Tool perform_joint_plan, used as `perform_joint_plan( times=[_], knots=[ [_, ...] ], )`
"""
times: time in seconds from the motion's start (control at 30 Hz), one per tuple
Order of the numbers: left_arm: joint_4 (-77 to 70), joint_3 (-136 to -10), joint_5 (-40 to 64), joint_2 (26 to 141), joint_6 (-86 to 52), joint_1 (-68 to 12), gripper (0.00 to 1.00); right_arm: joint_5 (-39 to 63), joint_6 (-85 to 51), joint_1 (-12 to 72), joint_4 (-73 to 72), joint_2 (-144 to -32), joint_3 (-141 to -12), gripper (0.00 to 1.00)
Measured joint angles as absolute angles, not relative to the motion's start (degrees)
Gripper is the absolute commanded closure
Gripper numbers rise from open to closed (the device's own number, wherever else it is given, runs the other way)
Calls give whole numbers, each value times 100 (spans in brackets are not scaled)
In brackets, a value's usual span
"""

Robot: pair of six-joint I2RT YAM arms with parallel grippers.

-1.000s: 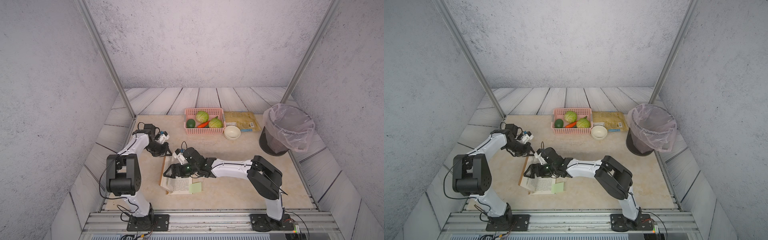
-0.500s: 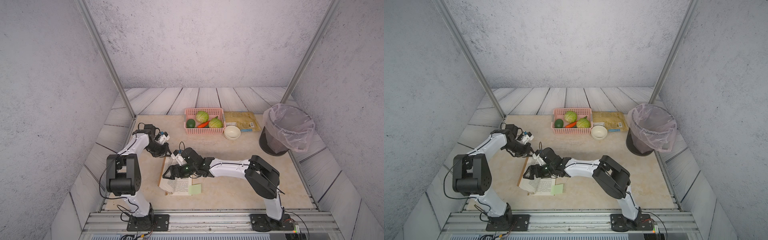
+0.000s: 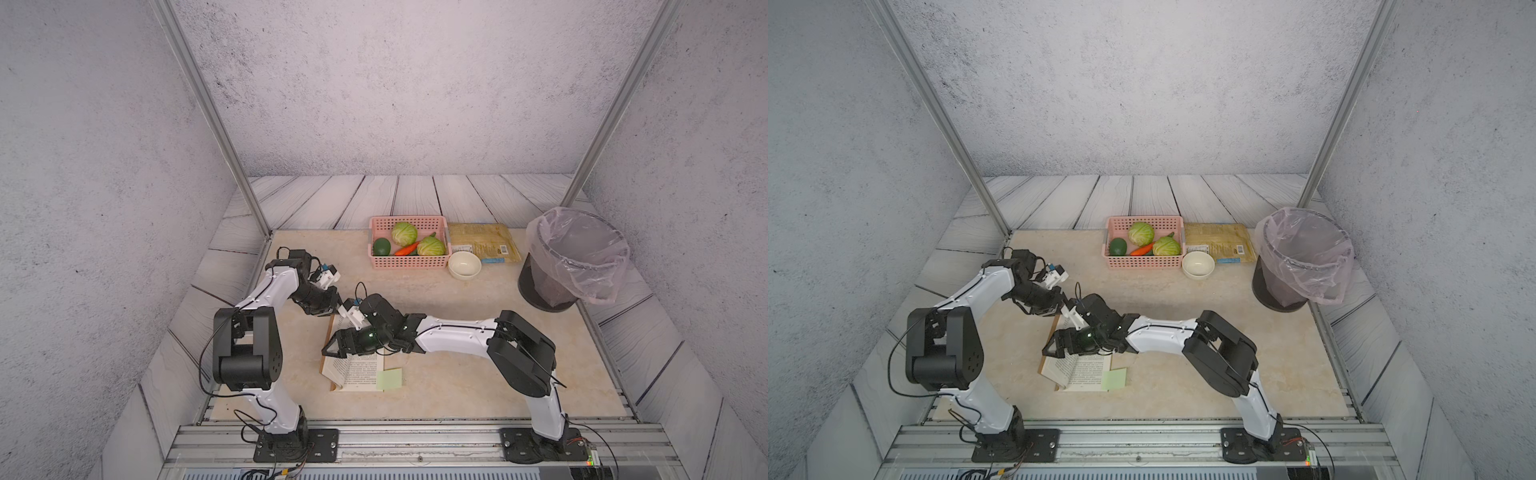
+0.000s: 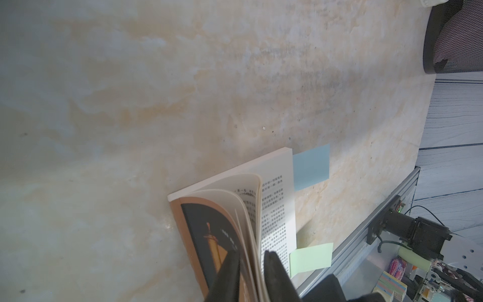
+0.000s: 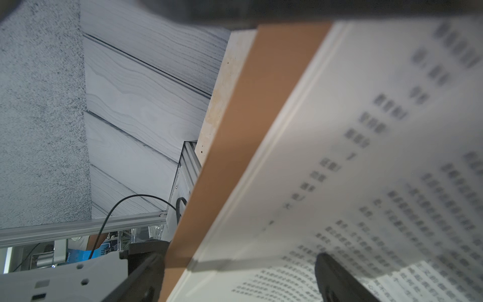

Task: Peel off the used sticky note
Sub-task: Turn the page of the book at the center of the board.

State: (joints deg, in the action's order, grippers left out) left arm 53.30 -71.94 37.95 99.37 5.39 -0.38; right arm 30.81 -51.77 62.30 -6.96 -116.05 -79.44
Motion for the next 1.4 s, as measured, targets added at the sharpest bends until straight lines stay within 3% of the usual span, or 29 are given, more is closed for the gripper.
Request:
perform_joint_plan(
  times=[0.77, 0.83, 0.93, 0.97, 1.4],
  knots=[
    [5360, -7196, 3804, 10055, 565, -38, 69, 3144, -5072, 6248, -709, -11605, -8108, 6],
    [5360, -7196, 3804, 10055, 572, -38, 74, 3144, -5072, 6246, -709, -11605, -8108, 6],
    [5369, -7196, 3822, 10055, 580, -38, 97, 3144, -5068, 6248, -707, -11605, -8108, 6],
    [5371, -7196, 3822, 10055, 585, -38, 100, 3144, -5068, 6248, -709, -11605, -8108, 6],
    [5360, -7196, 3789, 10055, 604, -27, 100, 2991, -4982, 6246, -532, -11399, -7937, 6]
  ],
)
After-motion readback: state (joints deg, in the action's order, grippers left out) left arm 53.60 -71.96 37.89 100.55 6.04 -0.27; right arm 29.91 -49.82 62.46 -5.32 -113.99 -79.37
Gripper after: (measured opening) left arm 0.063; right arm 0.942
